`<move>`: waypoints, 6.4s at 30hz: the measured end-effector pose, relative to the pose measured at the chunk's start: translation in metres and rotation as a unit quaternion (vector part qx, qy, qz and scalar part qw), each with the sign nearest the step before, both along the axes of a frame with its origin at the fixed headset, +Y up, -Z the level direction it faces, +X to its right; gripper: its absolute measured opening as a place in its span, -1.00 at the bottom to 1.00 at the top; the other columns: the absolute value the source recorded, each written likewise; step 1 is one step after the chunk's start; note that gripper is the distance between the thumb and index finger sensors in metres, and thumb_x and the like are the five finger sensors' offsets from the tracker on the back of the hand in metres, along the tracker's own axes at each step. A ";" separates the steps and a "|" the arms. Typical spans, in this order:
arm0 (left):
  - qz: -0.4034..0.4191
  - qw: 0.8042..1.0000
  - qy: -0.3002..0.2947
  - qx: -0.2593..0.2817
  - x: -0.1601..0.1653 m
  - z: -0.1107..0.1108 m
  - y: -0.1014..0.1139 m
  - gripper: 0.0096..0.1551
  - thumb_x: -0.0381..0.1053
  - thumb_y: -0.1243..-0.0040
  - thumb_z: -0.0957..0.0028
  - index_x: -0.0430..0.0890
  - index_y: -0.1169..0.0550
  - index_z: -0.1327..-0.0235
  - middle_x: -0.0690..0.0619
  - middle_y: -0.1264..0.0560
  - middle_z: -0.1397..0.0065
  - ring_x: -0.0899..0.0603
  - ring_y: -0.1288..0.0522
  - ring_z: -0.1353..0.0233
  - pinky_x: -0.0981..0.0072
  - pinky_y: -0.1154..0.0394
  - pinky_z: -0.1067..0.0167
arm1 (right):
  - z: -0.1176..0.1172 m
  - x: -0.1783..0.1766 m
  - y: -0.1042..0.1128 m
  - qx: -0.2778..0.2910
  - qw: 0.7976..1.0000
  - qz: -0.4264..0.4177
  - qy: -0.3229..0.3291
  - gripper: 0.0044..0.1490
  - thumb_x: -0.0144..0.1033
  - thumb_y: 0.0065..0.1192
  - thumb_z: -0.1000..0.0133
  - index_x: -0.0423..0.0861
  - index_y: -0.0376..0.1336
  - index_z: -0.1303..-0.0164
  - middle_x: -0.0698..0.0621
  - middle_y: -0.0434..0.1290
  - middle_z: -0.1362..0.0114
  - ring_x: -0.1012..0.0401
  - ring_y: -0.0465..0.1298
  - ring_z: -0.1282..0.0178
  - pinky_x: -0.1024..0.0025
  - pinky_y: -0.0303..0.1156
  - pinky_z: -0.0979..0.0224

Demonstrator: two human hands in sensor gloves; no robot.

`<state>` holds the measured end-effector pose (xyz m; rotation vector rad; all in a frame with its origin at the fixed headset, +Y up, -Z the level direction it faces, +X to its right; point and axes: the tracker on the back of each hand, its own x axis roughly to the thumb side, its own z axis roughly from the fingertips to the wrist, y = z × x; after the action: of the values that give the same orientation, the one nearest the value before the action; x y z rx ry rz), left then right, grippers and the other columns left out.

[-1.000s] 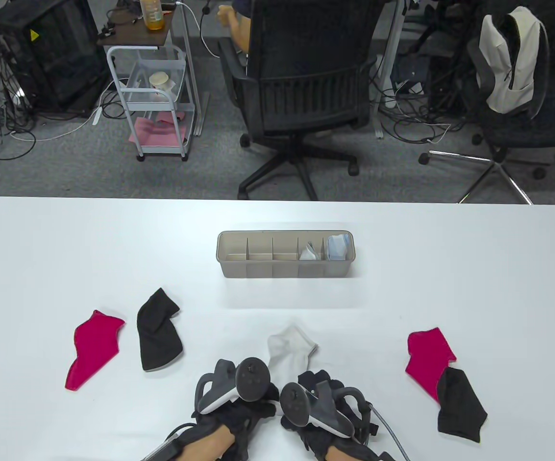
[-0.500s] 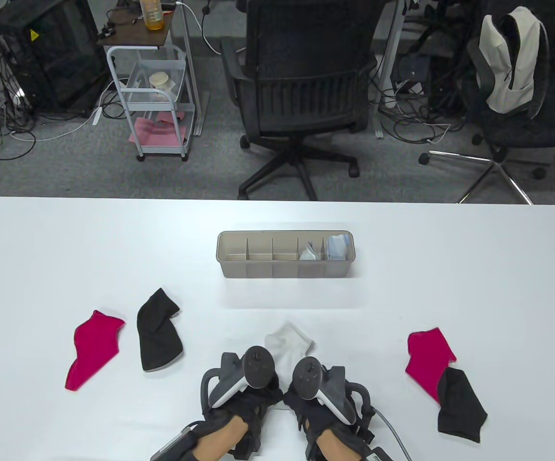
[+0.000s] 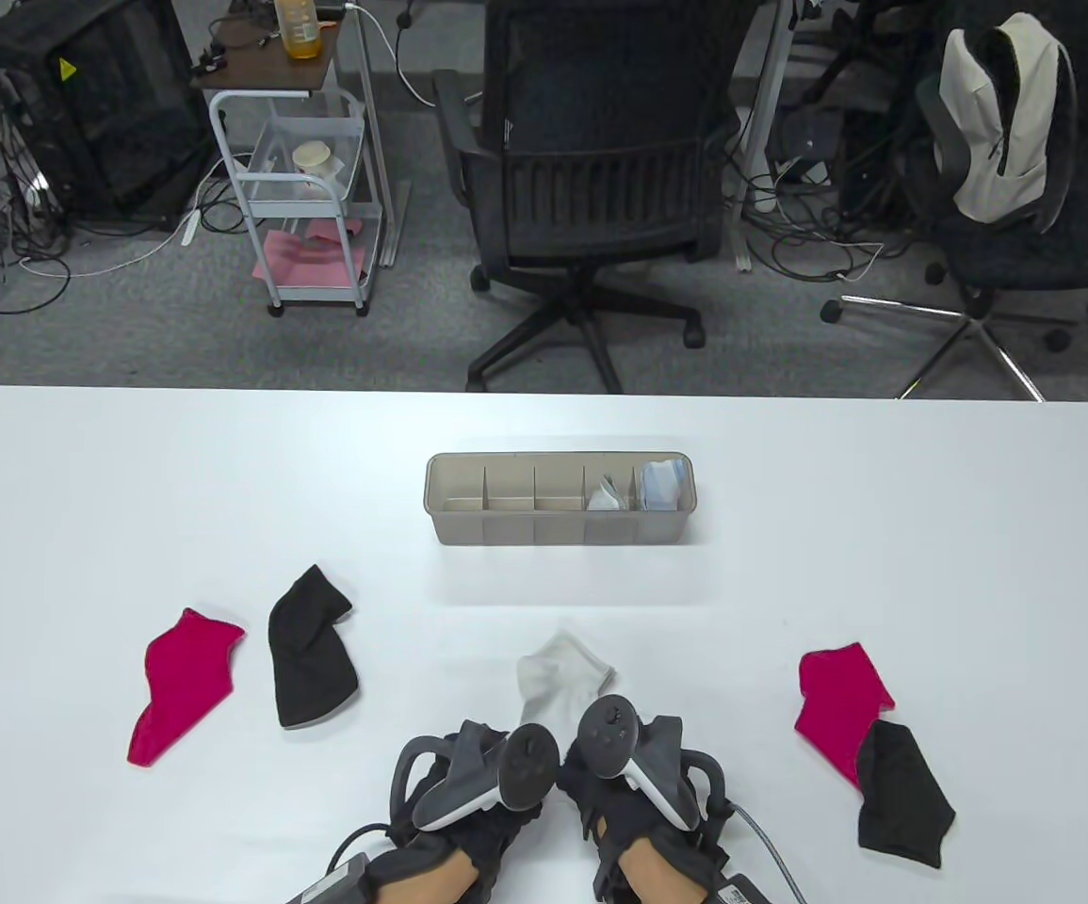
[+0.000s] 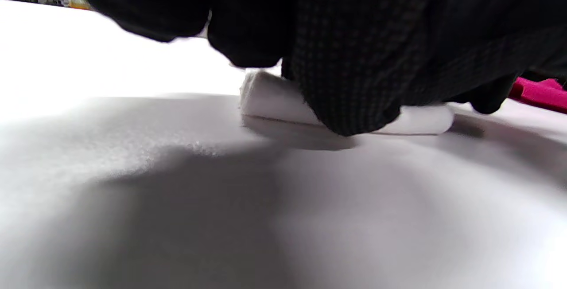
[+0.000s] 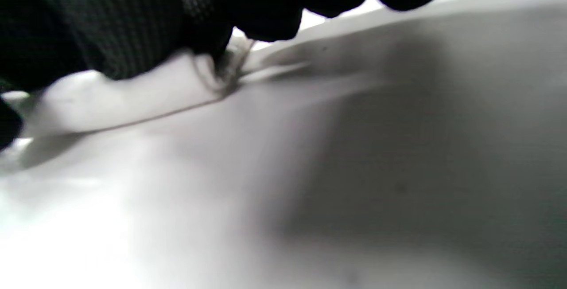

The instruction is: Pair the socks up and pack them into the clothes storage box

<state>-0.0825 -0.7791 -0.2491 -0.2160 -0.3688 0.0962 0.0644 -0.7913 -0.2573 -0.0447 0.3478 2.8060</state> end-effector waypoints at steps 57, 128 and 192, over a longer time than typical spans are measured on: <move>0.020 0.999 0.036 -0.017 0.002 -0.024 -0.007 -0.44 -0.02 -0.51 0.22 -0.02 -0.60 -0.09 -0.04 -0.59 0.24 -0.25 -0.51 0.19 -0.25 -0.41 0.14 | 0.016 -0.003 0.018 0.137 0.986 0.078 0.061 -0.43 0.01 0.65 0.27 0.38 0.48 0.02 0.22 0.51 0.15 0.19 0.43 0.06 0.11 0.35 -0.21; 0.016 0.997 0.077 0.017 0.011 -0.023 0.008 -0.60 -0.05 -0.38 0.11 -0.08 -0.63 0.01 -0.03 -0.54 0.31 -0.24 -0.47 0.23 -0.26 -0.37 0.14 | -0.013 -0.002 0.003 0.038 0.999 0.020 -0.028 -0.59 0.11 0.36 0.12 0.19 0.50 0.15 0.22 0.50 0.29 0.21 0.44 0.13 0.12 0.35 -0.19; -0.011 0.998 0.056 0.003 0.006 -0.013 0.002 -0.39 0.03 -0.50 0.20 -0.04 -0.60 -0.17 -0.01 -0.59 0.25 -0.23 -0.51 0.20 -0.26 -0.41 0.09 | -0.010 -0.001 0.002 0.078 0.996 0.032 -0.034 -0.60 0.16 0.34 0.11 0.19 0.54 0.22 0.21 0.52 0.35 0.21 0.46 0.17 0.12 0.38 -0.17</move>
<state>-0.0768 -0.7772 -0.2623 -0.2070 -0.2553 0.0846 0.0631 -0.7889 -0.2678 -0.1180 0.1137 2.8771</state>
